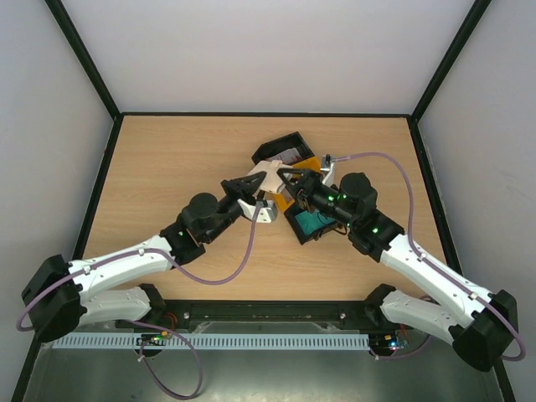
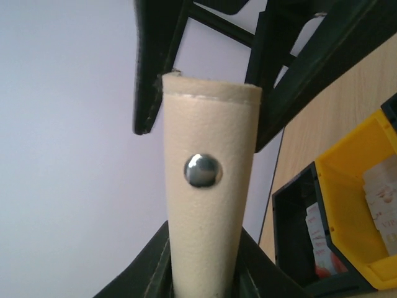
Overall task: Put the credit cards into the card holder
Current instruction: Close the card holder at the center of the board.
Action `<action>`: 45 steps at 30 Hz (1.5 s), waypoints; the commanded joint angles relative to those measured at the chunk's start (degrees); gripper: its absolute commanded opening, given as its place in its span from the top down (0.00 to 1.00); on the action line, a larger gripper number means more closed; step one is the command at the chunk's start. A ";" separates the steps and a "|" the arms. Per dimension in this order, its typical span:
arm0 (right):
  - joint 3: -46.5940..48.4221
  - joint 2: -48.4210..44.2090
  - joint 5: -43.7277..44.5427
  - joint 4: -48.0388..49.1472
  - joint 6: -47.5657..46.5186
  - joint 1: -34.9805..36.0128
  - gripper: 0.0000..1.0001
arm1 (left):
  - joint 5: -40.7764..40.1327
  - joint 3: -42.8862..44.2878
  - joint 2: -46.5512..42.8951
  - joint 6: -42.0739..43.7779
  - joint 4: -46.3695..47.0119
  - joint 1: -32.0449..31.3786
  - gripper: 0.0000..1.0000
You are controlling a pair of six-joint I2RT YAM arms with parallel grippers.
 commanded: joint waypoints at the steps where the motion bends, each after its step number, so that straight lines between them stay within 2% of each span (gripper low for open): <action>1: 0.84 1.69 -0.63 7.75 4.76 -0.31 0.62 | 2.06 -1.12 -3.49 -0.49 4.80 -0.02 0.78; 2: 1.08 2.40 -2.12 8.66 5.21 -0.30 0.65 | 2.18 -1.24 -3.85 -0.60 4.64 -0.05 0.77; 6: 1.08 4.45 -5.02 10.80 6.22 -0.35 0.90 | 2.54 -1.42 -4.45 -1.81 4.40 -0.06 0.73; 9: 0.84 3.93 -3.60 11.35 4.55 -0.39 0.98 | 1.05 -1.50 -4.62 -5.84 5.35 -0.19 0.56; 12: 0.48 2.73 -0.49 12.91 0.63 -0.45 0.98 | -2.58 -1.70 -5.54 -14.33 5.26 -0.27 0.37; 14: 0.21 2.25 0.40 15.54 -1.99 -0.72 0.98 | -4.41 -1.86 -6.79 -22.70 3.82 -0.25 0.31; 16: -0.01 1.98 1.70 17.79 -4.83 -0.81 0.98 | -5.53 -1.12 -8.53 -34.71 -0.03 -0.21 0.27; 18: 0.05 1.95 3.24 19.10 -7.79 -0.90 0.98 | -7.04 1.15 -10.42 -49.93 -6.72 -0.27 0.31; 20: 0.50 2.15 5.48 18.25 -10.68 -0.90 0.98 | -8.24 5.60 -11.29 -65.73 -18.00 -0.21 0.33; 22: 1.21 3.20 6.74 17.48 -12.77 -0.92 0.98 | -6.68 5.97 -11.99 -75.98 -22.46 -0.16 0.34; 24: 1.18 4.89 6.08 19.23 -13.10 -0.95 0.98 | -5.40 3.83 -13.77 -85.96 -21.17 -0.16 0.34; 27: 0.38 7.24 1.44 25.25 -12.91 -0.94 0.98 | -3.33 -1.18 -17.68 -100.56 -15.50 0.38 0.24; 29: -0.02 7.57 -1.84 27.97 -13.25 -0.90 0.98 | -0.97 -1.68 -18.89 -107.68 -15.13 2.12 0.21; 33: 1.61 7.22 -9.22 23.89 -20.62 -0.90 0.98 | 10.82 0.44 -18.54 -113.40 -20.14 9.73 0.13; 35: 0.88 5.89 -9.56 21.56 -23.88 -0.94 0.98 | 17.75 0.97 -17.95 -115.61 -23.15 13.64 0.12; 38: -2.16 3.78 -10.06 25.62 -24.78 -0.96 0.98 | 24.21 -2.15 -18.38 -121.59 -19.01 15.97 0.11; 41: -2.64 4.96 -14.67 30.78 -22.11 -0.95 0.98 | 27.50 -3.88 -18.20 -126.09 -11.19 16.01 0.11; 45: -3.58 6.58 -21.53 36.76 -18.38 -0.92 0.98 | 27.65 -1.92 -17.29 -124.14 -11.89 16.52 0.11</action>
